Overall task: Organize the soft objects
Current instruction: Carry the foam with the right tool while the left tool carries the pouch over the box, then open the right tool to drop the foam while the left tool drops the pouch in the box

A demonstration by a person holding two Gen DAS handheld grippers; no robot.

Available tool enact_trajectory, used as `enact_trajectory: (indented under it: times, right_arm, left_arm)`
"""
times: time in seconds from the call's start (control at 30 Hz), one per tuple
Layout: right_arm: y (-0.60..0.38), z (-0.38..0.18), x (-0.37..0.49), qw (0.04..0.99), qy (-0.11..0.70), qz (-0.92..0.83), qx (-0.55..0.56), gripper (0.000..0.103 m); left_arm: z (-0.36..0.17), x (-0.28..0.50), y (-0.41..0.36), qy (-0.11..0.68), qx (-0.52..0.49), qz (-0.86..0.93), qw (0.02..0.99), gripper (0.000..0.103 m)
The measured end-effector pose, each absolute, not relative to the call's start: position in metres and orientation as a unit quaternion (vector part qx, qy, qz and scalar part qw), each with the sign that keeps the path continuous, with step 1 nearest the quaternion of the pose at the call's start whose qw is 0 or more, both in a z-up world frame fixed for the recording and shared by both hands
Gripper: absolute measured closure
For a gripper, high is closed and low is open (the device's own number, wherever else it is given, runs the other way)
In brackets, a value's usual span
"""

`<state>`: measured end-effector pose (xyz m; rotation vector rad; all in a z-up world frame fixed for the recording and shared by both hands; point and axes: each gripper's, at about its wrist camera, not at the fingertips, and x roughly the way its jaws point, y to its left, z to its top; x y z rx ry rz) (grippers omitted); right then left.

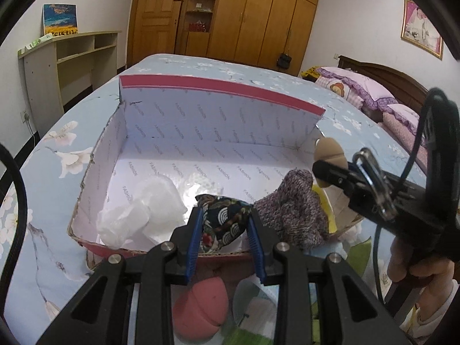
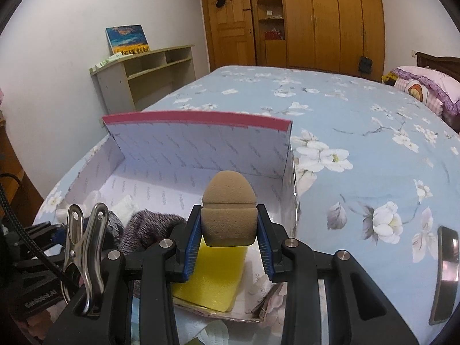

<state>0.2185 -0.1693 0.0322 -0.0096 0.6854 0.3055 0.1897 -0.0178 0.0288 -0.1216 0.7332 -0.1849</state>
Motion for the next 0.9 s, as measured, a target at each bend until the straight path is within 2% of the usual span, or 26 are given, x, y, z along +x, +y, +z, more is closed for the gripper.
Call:
enact_trajectory:
  times: [0.33,0.4,0.53,0.77,0.9]
  right_arm:
    - [-0.178,0.022,0.218,0.927,0.346,0.144,0.011,0.066]
    - [-0.180,0.022,0.217,0.927,0.346,0.145,0.016,0.065]
    - [-0.180,0.025,0.216,0.928,0.344,0.140,0.017,0.060]
    - [-0.179,0.037,0.207,0.933,0.327,0.148,0.019,0.046]
    - [-0.178,0.044,0.199,0.936,0.318,0.150,0.018,0.045]
  left_arm:
    - [0.028,0.188,-0.018,0.358,-0.058,-0.092,0.928,0.070]
    - [0.028,0.187,-0.017,0.359,-0.060,-0.094,0.927,0.068]
    - [0.032,0.185,-0.018,0.359,-0.066,-0.100,0.926,0.056]
    - [0.043,0.176,-0.020,0.346,-0.049,-0.094,0.932,0.055]
    - [0.050,0.166,-0.016,0.345,-0.047,-0.089,0.933,0.055]
